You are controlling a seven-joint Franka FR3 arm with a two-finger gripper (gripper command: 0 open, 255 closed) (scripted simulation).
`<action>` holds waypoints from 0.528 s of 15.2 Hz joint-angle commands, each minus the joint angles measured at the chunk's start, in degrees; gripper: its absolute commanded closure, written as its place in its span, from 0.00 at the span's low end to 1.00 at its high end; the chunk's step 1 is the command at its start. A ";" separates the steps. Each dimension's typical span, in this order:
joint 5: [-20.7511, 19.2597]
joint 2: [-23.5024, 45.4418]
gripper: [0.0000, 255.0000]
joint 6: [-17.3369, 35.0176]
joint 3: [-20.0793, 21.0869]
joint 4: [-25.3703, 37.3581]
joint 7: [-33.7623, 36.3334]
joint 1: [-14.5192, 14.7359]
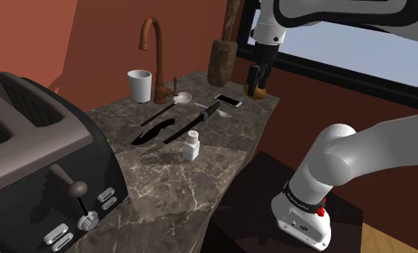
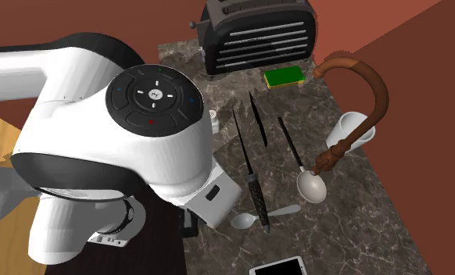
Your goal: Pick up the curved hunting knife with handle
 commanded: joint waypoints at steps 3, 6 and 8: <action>2.65 -0.83 0.00 1.42 3.46 -1.87 7.55 -0.54; 6.71 -0.81 0.00 4.04 8.90 -3.69 18.83 -1.33; 9.28 0.08 0.00 6.10 12.61 -4.21 26.32 -1.90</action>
